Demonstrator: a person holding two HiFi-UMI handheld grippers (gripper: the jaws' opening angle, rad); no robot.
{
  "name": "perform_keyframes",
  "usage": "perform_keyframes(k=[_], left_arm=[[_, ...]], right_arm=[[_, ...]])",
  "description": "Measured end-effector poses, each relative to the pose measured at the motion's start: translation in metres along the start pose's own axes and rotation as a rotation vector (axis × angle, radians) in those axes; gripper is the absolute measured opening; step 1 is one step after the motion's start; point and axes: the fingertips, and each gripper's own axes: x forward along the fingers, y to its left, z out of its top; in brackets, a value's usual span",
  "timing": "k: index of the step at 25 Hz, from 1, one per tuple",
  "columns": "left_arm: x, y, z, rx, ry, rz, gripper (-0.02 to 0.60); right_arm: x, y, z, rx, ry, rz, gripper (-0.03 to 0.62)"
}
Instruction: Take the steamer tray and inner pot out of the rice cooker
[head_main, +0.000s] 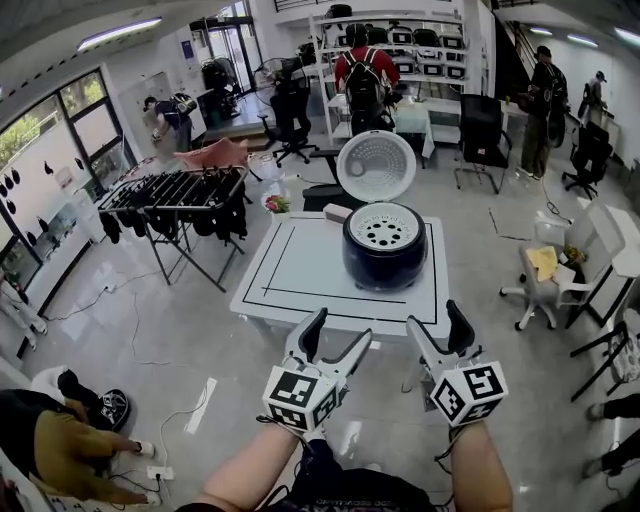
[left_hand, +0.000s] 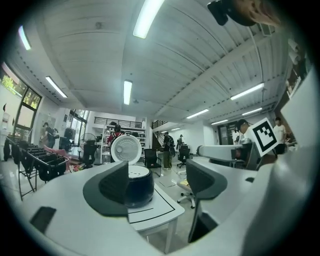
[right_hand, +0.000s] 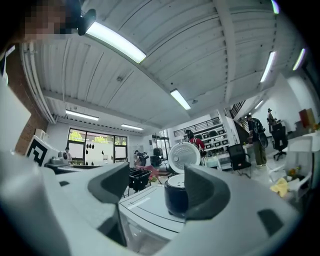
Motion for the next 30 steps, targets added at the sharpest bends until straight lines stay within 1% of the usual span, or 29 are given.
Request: perform_keyframes(k=[7,12,20,24,30], left_arm=[[0.029,0.029,-0.002,0.003,0.006,-0.011,0.353],[0.059,0.055,0.001,-0.004,0.013,-0.046,0.357],[0.113,0.11,0.007,-0.011,0.036,-0.107,0.357],[0.143,0.14,0.011,-0.02,0.03,-0.136,0.357],[0.185,0.185,0.003,-0.053,0.05,-0.166,0.357]], right_arm=[[0.03,-0.02,-0.004,-0.003,0.019,-0.038,0.328],[0.064,-0.03,-0.003,-0.017,0.035,-0.068,0.327],[0.133,-0.05,-0.003,-0.013,0.049,-0.146,0.328],[0.168,-0.063,-0.004,-0.014,0.057,-0.188,0.328],[0.219,-0.078,-0.016,-0.01,0.08,-0.244,0.327]])
